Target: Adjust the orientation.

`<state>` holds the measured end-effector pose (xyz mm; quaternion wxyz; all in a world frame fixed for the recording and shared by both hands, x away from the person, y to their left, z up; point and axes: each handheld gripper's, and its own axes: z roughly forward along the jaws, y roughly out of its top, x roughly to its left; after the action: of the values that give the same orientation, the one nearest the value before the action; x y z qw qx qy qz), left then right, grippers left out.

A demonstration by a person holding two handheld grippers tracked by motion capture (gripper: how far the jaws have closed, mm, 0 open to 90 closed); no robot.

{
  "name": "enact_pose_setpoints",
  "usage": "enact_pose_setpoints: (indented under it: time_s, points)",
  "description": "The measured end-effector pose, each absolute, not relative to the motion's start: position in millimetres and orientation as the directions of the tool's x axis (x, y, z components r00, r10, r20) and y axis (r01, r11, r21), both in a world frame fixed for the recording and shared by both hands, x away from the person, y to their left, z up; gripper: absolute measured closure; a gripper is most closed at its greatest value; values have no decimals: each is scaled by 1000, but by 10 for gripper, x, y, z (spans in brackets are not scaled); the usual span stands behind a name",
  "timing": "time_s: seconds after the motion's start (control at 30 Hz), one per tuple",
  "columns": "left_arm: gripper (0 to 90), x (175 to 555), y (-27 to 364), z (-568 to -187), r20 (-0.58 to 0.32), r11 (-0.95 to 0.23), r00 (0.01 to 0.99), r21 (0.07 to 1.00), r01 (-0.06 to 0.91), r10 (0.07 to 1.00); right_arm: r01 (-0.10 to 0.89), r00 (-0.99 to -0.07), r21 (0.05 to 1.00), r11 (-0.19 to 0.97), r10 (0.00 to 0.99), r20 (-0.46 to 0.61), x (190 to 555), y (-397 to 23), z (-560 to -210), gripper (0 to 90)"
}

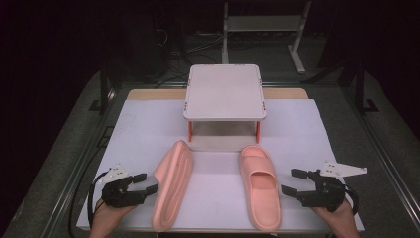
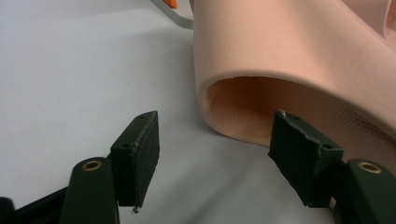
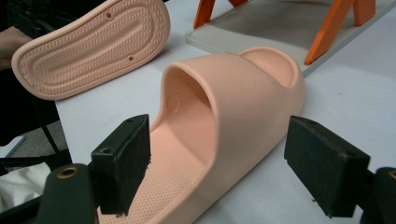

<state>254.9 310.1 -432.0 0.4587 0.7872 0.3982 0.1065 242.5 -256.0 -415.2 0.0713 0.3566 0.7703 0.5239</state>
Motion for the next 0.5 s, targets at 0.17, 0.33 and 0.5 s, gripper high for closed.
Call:
enact_pose_setpoints:
  time_s: [0.17,0.33,0.5]
  points:
    - [341,2624,3036,-4358,-207,-264,658,798,542,724,478,-736,854,204,624,263,2428,-2549,-4160,221]
    - [341,2665,2980,-4373,-213,-263,660,797,544,720,479,-738,853,210,622,261,2427,-2545,-4162,221]
    - [341,2686,2931,-4383,-206,-271,662,795,543,721,478,-739,852,211,621,261,2427,-2539,-4163,221]
